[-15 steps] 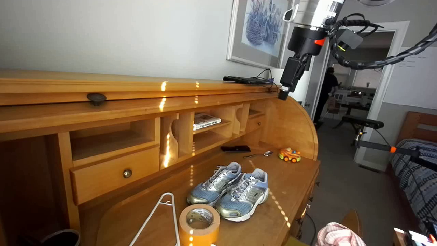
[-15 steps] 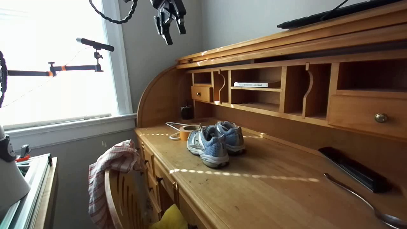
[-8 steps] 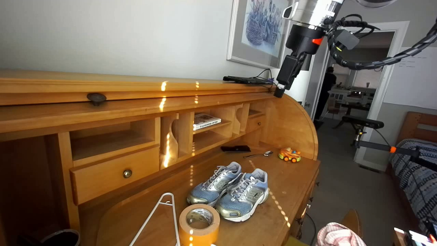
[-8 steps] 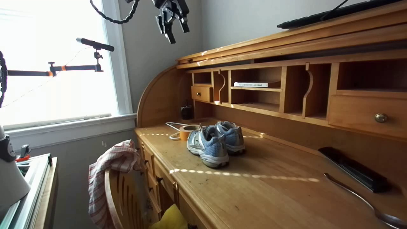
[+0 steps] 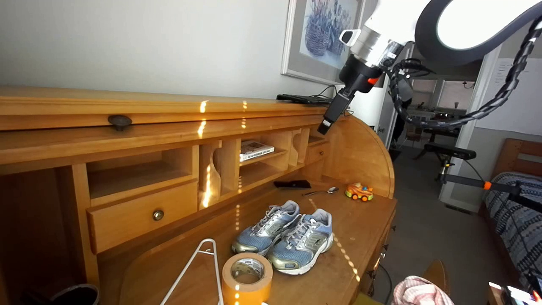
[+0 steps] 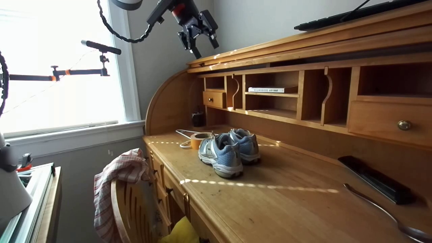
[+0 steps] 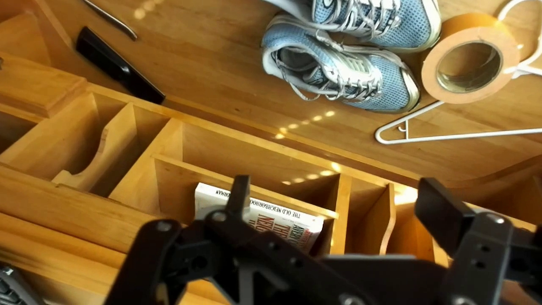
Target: Remove the white book from the middle compartment and put it on the desk
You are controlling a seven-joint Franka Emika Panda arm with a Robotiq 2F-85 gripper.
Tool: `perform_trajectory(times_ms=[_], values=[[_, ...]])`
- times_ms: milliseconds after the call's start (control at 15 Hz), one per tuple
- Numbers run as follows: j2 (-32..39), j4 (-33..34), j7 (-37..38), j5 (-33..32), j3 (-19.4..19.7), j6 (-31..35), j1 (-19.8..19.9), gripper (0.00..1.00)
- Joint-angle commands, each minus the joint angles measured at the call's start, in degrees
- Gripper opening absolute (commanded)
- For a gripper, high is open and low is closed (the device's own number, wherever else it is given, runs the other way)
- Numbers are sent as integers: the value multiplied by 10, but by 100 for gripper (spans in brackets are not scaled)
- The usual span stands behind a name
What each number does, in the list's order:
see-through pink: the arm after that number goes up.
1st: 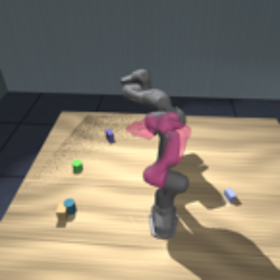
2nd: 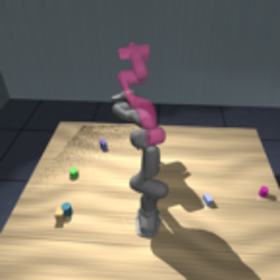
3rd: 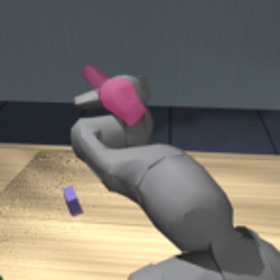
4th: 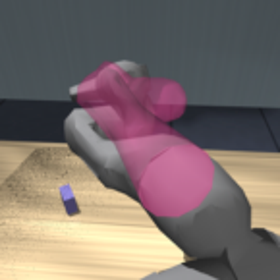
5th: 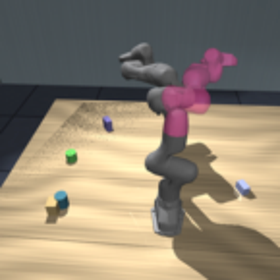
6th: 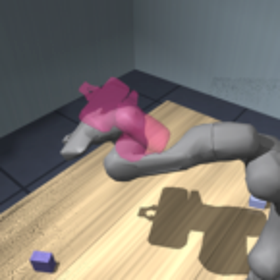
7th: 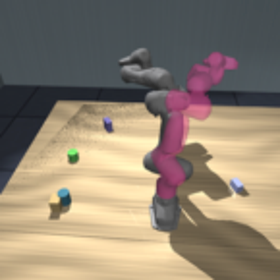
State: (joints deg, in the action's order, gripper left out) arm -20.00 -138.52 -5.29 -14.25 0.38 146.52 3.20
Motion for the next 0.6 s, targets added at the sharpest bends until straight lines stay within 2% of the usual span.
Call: perform_trajectory(times_ms=[0, 267, 533], values=[[37, -17, -38, -24, 15, 87, 7, 100], [91, -16, -53, -67, 22, 182, 33, 100], [142, -5, -59, -81, 27, 241, 45, 100]])
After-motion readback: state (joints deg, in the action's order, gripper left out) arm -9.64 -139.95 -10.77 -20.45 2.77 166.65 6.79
